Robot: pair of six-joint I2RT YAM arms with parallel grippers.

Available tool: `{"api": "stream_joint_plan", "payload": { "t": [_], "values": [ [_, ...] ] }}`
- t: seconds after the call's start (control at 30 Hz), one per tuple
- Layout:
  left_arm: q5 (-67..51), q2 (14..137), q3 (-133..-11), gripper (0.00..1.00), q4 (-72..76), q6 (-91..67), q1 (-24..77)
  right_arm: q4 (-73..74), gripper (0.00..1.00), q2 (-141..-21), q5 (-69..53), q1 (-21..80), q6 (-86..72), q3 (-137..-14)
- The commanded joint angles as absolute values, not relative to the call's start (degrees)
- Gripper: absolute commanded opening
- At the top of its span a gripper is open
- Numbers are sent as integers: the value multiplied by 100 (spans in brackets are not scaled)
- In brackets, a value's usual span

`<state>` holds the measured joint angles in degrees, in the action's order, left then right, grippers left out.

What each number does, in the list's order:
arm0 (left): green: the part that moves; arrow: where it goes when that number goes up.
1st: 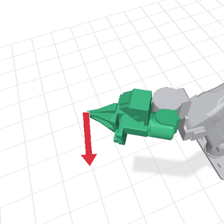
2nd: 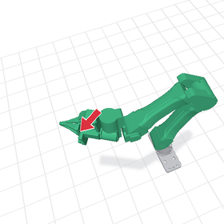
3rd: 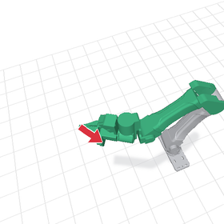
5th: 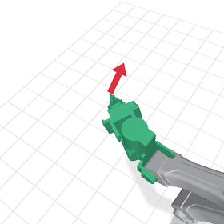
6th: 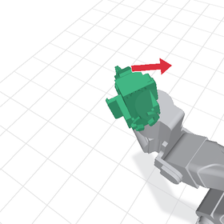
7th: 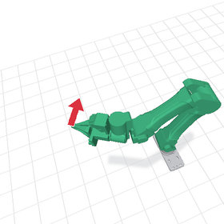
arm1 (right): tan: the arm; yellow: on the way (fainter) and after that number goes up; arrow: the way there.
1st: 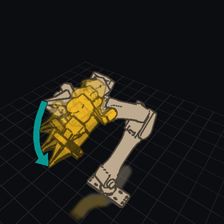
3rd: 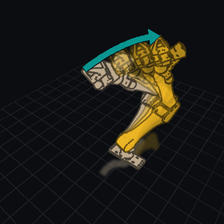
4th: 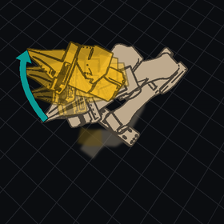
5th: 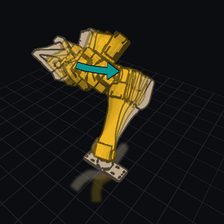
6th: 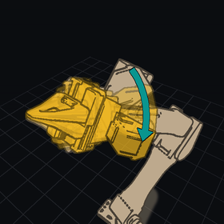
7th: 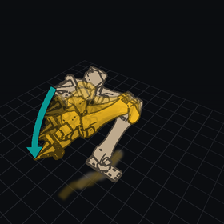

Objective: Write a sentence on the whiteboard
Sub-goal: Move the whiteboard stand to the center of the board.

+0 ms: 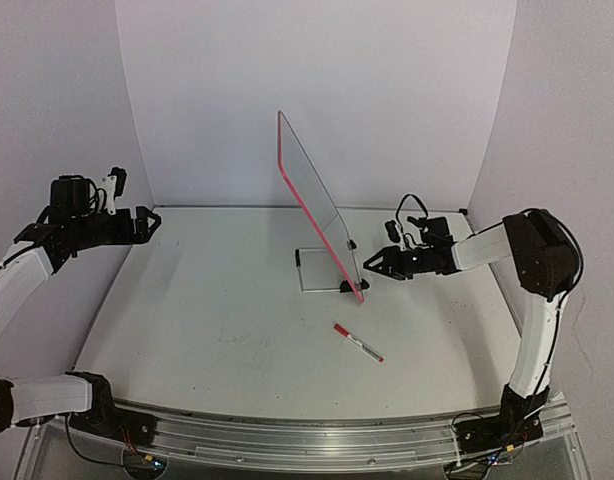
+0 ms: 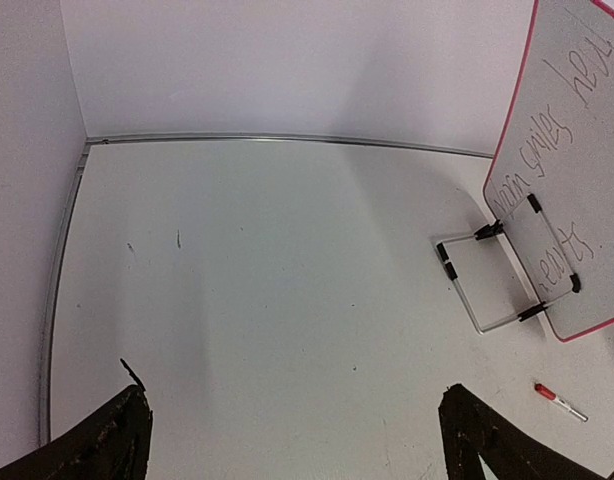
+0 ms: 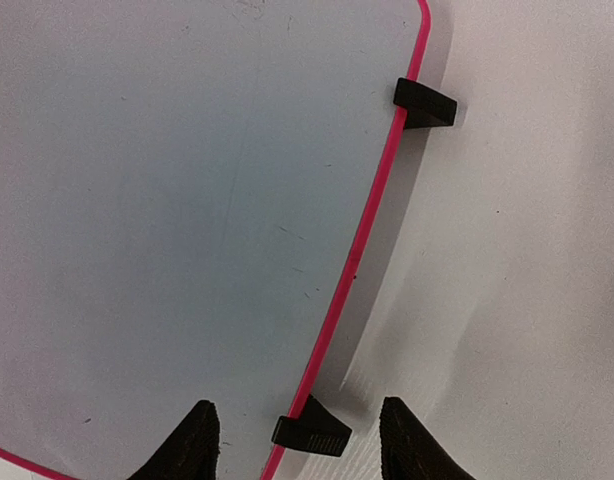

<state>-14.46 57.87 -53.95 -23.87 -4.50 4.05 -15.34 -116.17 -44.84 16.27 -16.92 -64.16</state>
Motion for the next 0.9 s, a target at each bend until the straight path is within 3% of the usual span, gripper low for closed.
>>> {"api": "stream_joint_plan", "payload": {
  "t": [0.0,0.53,0.87],
  "values": [
    [-1564,5887,-5497,99,-2192,-485,383,-1840,41,-11903,-4519,1712,-1852,-6685],
    [-1569,5957,-5511,99,-2196,-526,386,-2001,21,-12042,-4946,1941,-1819,-6309],
    [-1539,5984,-5510,99,-2205,-545,384,-2061,17,-11762,-4919,2166,-1827,-5813]
  ]
}}
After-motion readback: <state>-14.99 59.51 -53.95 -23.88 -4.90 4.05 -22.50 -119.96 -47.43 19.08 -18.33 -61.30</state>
